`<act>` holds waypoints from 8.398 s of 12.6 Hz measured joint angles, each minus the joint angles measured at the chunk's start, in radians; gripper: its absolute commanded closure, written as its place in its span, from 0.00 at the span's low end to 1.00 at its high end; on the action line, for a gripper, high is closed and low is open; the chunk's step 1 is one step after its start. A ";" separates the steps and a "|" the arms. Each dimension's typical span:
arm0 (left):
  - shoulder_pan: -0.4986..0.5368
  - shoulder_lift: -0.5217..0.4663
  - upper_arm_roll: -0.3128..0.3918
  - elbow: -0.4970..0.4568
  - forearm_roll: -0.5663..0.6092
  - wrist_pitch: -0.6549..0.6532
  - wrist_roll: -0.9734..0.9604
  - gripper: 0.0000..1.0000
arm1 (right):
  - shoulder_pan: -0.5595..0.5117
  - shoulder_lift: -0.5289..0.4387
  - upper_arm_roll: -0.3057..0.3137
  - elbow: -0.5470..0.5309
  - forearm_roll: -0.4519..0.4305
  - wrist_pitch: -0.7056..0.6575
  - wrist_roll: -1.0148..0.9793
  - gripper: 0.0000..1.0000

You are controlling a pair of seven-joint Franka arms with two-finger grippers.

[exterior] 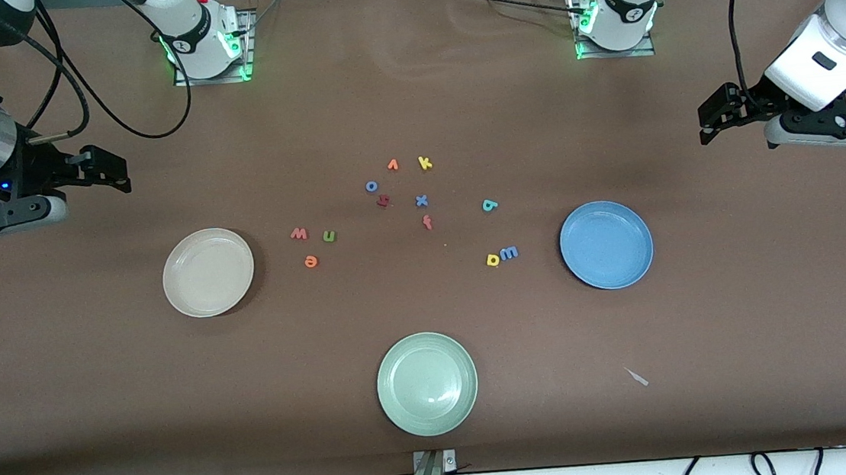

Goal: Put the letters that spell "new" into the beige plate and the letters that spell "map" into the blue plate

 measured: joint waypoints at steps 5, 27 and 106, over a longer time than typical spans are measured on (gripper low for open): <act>0.000 0.000 0.000 0.000 0.000 0.000 0.000 0.00 | 0.000 0.000 0.000 0.000 0.000 0.000 0.000 0.00; 0.000 0.000 0.000 0.000 0.000 0.000 0.000 0.00 | 0.001 0.000 0.001 0.000 0.000 0.000 0.000 0.00; -0.034 0.240 -0.149 -0.005 -0.015 0.056 0.006 0.00 | 0.004 0.006 -0.048 -0.034 0.001 -0.004 -0.056 0.00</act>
